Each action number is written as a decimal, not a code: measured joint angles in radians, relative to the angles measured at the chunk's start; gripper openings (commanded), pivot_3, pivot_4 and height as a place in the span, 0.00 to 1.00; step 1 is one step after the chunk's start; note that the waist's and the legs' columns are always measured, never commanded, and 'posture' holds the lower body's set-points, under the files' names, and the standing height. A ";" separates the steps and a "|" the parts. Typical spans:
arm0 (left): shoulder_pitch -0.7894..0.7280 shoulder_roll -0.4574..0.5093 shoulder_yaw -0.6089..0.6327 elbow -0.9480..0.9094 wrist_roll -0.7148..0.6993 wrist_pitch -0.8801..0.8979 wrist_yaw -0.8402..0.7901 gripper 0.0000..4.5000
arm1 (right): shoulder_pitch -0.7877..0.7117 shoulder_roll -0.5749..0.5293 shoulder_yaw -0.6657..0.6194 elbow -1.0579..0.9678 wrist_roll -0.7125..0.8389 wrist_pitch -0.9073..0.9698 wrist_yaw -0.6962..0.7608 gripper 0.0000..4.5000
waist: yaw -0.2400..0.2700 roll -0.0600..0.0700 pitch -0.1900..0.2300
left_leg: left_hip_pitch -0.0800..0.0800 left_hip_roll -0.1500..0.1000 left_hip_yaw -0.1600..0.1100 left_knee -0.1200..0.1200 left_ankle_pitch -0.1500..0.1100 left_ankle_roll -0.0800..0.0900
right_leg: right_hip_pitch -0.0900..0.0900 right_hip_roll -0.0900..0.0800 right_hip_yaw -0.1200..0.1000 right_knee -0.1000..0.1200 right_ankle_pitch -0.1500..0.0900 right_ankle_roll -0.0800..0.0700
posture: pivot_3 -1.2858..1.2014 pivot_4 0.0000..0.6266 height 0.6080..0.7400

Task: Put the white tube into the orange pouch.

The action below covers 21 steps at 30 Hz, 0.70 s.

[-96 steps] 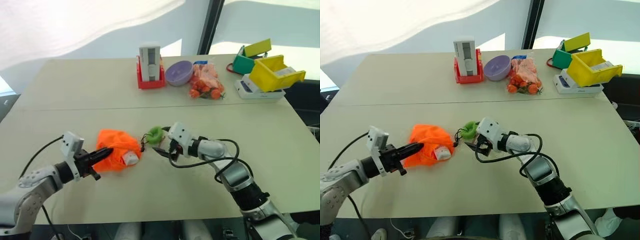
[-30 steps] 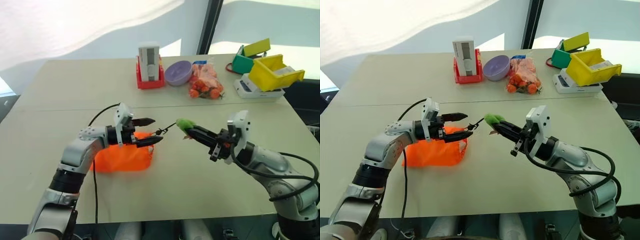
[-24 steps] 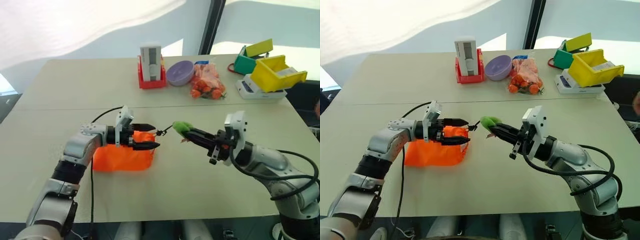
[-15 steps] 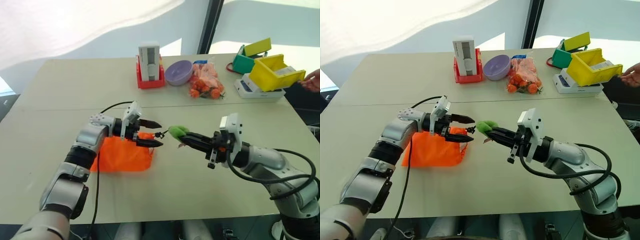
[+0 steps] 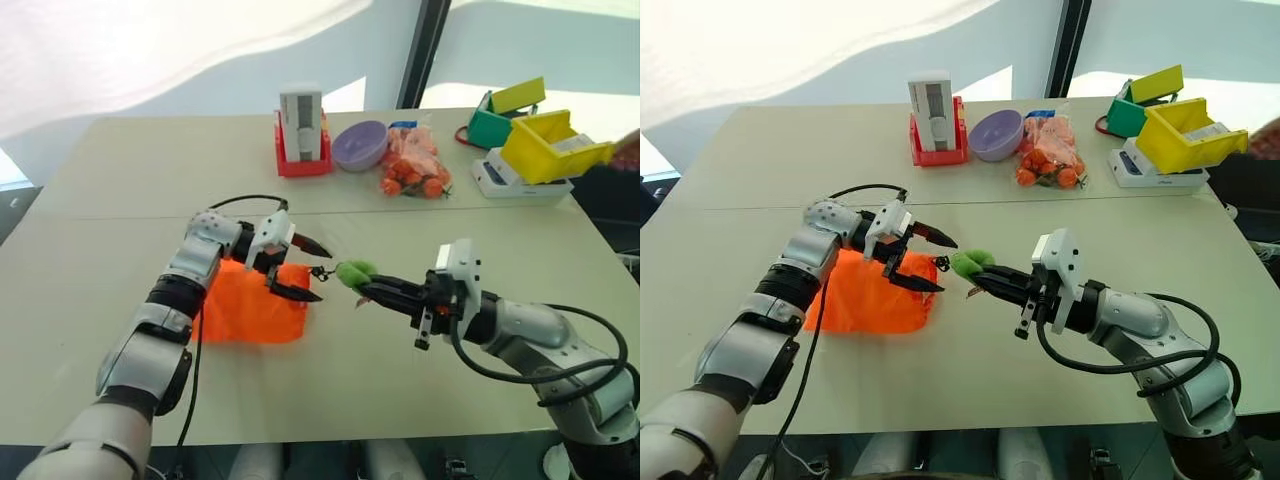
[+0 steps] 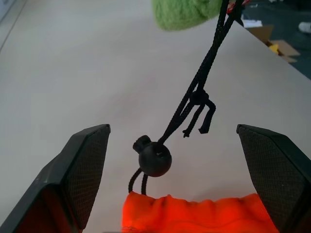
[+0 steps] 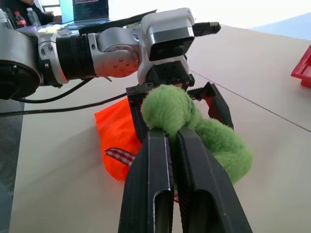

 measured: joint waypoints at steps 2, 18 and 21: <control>-0.013 -0.004 0.000 0.027 0.000 -0.014 -0.001 0.59 | 0.007 0.000 0.004 0.000 -0.009 -0.005 0.002 0.00 | -0.001 0.000 0.000 | 0.000 0.000 0.000 0.000 0.000 0.000 | 0.000 0.000 0.000 0.000 0.000 0.000 | 0.52 0.24 1.00; -0.028 0.010 -0.032 0.112 0.010 -0.129 -0.002 0.50 | 0.015 0.000 0.012 0.000 -0.030 -0.022 0.003 0.00 | -0.001 0.000 0.000 | 0.000 0.000 0.000 0.000 0.000 0.000 | 0.000 0.001 0.000 0.001 0.000 0.000 | 0.52 0.24 1.00; -0.038 -0.001 -0.032 0.132 0.012 -0.151 -0.002 0.50 | 0.012 0.000 0.015 0.000 -0.030 -0.022 0.003 0.00 | -0.001 0.000 0.000 | 0.000 0.000 0.000 0.001 0.000 0.000 | 0.000 0.001 0.000 0.001 0.000 0.000 | 0.52 0.24 1.00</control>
